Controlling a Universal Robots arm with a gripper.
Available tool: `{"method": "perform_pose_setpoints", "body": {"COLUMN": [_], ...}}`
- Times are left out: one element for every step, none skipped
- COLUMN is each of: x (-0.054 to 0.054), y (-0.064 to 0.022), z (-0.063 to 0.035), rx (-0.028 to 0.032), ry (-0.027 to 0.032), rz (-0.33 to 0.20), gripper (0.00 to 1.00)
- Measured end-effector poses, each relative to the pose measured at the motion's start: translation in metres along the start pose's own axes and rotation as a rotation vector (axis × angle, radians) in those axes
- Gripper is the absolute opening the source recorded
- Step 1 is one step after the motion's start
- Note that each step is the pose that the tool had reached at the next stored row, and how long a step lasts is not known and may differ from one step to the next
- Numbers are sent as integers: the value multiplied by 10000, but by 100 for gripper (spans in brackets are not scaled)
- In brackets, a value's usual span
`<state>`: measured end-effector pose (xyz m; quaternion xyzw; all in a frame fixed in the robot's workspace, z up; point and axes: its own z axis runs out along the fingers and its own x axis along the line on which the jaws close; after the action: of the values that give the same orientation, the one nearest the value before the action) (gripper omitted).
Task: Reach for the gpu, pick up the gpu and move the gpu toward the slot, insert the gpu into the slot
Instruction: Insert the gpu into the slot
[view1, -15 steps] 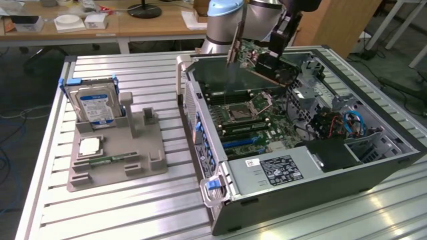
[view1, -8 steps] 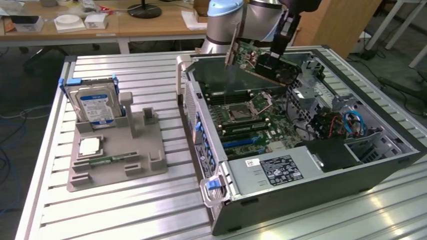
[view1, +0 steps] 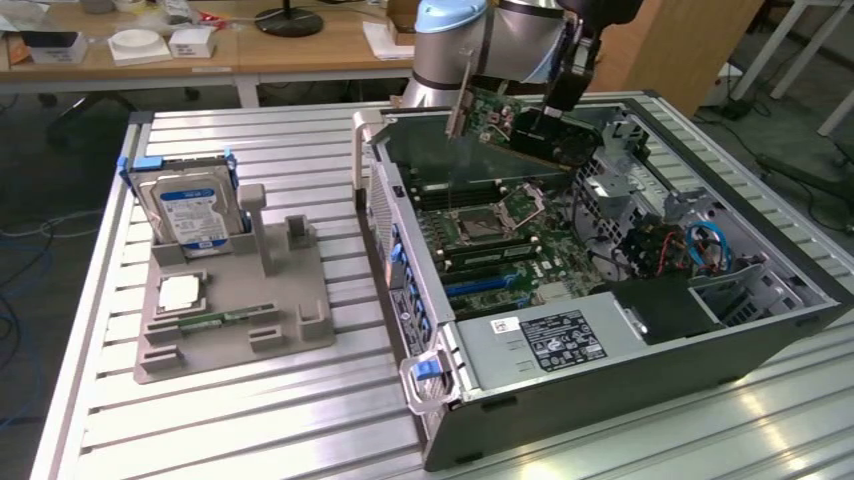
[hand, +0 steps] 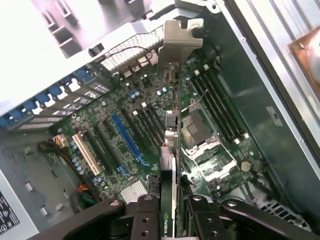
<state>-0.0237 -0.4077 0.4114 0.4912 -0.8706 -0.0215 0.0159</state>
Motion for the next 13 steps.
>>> {"method": "perform_pose_setpoints", "body": {"x": [0,0,0,0,0,1,1,1,0,0,1,1,0], "y": [0,0,0,0,1,1,0,0,0,1,1,1,0], "z": [0,1,1,2,2,3,3,4,4,5,5,6,6], "rx": [1,2,3,4,5,6,8,8,9,11,12,13,14], "ry": [9,18,27,36,46,54,63,71,81,90,100,109,118], "rz": [-167,-334,-502,-678,-843,-1008,-1178,-1345,-1516,-1680,-1866,-2036,-2207], "gripper": [26,26,26,26,26,26,26,26,26,26,26,26,26]}}
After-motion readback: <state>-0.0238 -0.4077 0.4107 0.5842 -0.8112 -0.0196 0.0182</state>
